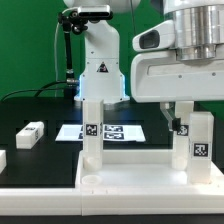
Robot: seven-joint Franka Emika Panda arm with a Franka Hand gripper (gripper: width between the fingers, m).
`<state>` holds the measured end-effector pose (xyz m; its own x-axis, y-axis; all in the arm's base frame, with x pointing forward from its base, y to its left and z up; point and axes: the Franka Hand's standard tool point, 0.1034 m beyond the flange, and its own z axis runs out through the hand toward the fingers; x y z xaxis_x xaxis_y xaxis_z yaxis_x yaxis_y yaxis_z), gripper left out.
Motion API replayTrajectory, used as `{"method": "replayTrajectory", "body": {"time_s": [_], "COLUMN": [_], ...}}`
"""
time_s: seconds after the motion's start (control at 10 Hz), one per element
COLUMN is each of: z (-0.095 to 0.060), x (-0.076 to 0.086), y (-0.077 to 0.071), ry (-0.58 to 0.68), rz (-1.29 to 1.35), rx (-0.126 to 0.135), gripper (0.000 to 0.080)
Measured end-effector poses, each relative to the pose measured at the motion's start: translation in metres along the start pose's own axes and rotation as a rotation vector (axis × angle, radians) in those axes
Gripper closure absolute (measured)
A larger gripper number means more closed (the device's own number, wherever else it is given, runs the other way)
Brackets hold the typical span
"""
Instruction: Assemble desk
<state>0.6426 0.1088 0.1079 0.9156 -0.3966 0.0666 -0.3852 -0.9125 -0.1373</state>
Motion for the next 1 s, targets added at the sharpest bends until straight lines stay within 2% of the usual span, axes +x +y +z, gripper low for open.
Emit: {"method": "replayTrajectory", "body": {"time_s": [0.1,0.2,0.3,0.4,0.5,0.6,0.8,1.0], "z": [-0.0003,0.0003,0.0002,0.0004,0.0004,0.0009,0.0012,0.0013], "x": [0.0035,0.003,0.0032,0.0032,0.0032,0.0037,0.0041,0.0026], "y": [-0.0029,-0.0025,-0.0022,-0.002,-0.0021,0.0014,0.0037,0.0055], "ry": [0.005,0.005,0.005,0.005,0.005,0.004,0.003,-0.008], "rz": [-0.088,-0.056,-0.044,-0.044,-0.021,0.071,0.226,0.523], "rx": [0.003,0.002,0.002,0.002,0.002,-0.003,-0.005,-0.013], "gripper": [0.0151,0.0151,0.0271,0.0271,0.0409,0.0504,0.0504,0.0504]}}
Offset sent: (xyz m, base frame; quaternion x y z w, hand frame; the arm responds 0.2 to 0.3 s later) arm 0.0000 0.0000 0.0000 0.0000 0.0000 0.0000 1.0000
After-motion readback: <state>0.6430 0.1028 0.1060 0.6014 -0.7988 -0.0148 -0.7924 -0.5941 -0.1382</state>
